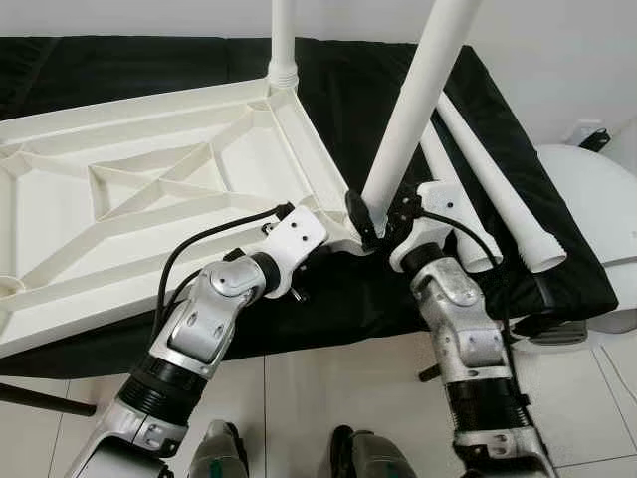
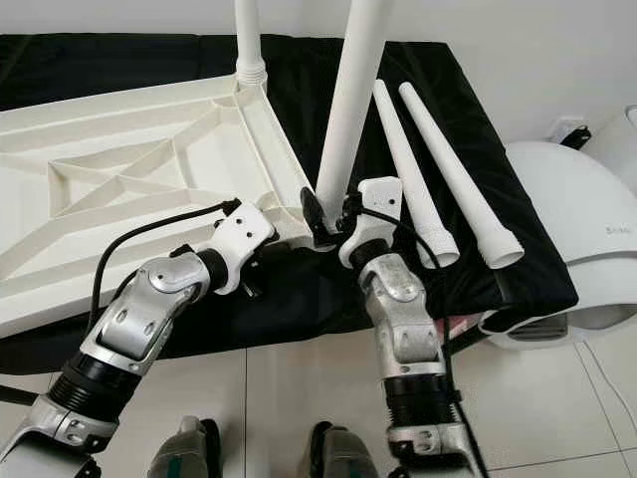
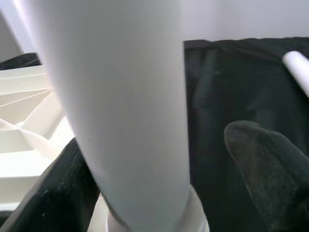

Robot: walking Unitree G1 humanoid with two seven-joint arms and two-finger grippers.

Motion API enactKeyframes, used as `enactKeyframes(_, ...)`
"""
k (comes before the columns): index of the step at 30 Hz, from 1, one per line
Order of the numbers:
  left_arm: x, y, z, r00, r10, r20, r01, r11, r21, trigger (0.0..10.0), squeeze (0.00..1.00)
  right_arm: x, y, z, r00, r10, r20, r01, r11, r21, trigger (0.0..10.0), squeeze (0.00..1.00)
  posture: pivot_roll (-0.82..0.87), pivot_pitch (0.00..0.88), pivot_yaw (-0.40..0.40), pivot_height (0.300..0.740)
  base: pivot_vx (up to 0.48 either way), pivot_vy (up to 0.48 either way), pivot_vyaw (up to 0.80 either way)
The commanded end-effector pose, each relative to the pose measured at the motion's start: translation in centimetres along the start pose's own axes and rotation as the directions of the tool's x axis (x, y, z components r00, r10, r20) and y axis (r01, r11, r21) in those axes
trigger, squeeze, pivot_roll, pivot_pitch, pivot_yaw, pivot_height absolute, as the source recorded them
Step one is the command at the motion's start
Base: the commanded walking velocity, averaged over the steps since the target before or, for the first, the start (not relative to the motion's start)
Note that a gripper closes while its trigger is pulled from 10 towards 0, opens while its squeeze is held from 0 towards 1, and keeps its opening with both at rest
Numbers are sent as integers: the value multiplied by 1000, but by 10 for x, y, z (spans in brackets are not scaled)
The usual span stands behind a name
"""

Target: Building children table

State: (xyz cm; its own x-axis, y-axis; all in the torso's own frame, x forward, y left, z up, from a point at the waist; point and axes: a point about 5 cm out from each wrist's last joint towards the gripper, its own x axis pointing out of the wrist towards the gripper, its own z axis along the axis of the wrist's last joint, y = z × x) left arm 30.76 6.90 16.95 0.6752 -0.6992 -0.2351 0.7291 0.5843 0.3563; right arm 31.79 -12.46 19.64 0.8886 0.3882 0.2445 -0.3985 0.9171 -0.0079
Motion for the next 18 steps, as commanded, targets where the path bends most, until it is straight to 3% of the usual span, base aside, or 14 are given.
enactKeyframes(1,1,-5,-6,999,-32,-22,32,999,2,10000,0,-1,-3,-1,1000,26,-3,-26,1000,16,10000,0,54,171,-32,740,0,0,0)
enactKeyframes(18,-1,-5,-8,998,-49,-38,49,999,20,10000,0,-9,-16,2,976,219,-22,-219,975,-24,10000,0,51,180,-25,740,0,0,0)
